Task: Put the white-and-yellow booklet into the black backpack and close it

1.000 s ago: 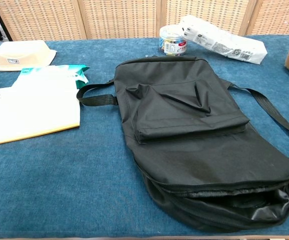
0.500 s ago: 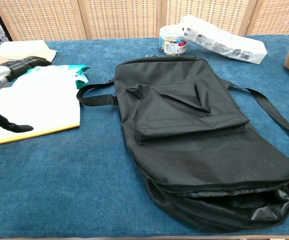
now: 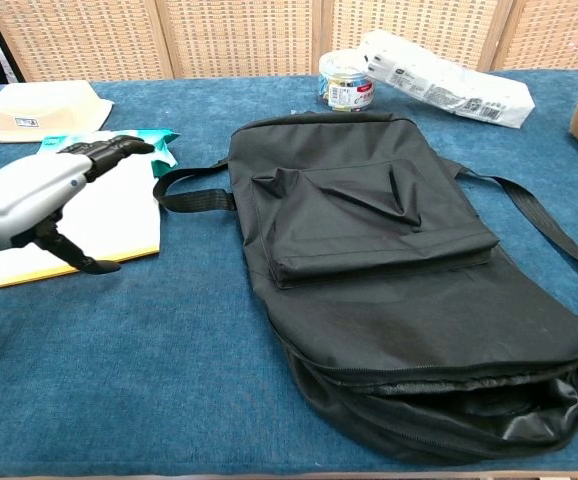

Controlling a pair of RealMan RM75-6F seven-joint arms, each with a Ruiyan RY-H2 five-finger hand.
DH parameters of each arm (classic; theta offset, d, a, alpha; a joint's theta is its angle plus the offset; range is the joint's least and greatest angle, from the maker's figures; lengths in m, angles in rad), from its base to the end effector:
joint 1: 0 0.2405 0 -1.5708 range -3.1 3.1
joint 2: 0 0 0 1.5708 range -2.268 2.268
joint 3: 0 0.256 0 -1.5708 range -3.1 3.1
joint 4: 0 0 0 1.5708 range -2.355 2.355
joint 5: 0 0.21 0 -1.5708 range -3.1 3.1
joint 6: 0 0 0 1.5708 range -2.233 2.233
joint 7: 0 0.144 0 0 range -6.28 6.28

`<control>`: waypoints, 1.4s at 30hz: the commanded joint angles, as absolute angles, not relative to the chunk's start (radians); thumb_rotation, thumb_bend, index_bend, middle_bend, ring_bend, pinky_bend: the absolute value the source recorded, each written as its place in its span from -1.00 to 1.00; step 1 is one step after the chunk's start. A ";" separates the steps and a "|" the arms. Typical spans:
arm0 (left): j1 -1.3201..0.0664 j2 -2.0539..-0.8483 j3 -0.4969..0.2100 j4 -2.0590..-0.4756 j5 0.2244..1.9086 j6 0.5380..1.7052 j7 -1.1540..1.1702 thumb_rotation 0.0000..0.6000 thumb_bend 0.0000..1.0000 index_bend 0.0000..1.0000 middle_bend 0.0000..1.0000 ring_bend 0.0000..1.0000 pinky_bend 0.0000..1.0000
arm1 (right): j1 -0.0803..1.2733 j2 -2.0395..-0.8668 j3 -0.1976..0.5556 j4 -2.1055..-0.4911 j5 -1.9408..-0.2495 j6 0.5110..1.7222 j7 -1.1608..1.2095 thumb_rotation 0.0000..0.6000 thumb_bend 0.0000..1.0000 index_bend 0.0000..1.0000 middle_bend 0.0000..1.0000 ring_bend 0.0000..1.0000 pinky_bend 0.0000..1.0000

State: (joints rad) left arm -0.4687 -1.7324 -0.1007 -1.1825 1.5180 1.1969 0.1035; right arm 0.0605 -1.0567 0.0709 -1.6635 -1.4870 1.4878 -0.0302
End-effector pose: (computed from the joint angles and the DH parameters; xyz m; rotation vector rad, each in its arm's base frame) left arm -0.2152 0.2854 -0.0405 -1.7627 -0.8764 -1.0706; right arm -0.3092 -0.1774 0.1781 1.3621 -0.8740 0.8708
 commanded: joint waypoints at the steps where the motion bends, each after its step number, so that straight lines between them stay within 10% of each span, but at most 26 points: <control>1: -0.480 -1.757 -0.105 -1.156 1.508 1.191 0.117 1.00 -0.94 -1.00 -1.00 -1.00 -1.00 | 0.060 -1.056 0.072 -1.663 -1.486 1.488 -0.028 1.00 -1.00 -1.00 -1.00 -1.00 -1.00; 15: -0.499 -1.811 -0.093 -1.088 1.498 1.186 0.143 1.00 -0.55 -1.00 -1.00 -1.00 -1.00 | 0.059 -1.049 0.074 -1.663 -1.482 1.489 -0.014 1.00 -1.00 -1.00 -1.00 -1.00 -1.00; 42: -0.523 -1.820 -0.112 -0.919 1.464 1.186 0.100 1.00 -0.47 -1.00 -1.00 -1.00 -1.00 | 0.057 -1.044 0.070 -1.669 -1.484 1.485 -0.002 1.00 -1.00 -1.00 -1.00 -1.00 -1.00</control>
State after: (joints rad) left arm -0.5203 -1.8203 -0.1101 -0.9290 1.4653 1.1848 0.1050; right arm 0.0571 -1.0436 0.0703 -1.6690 -1.4843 1.4853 -0.0020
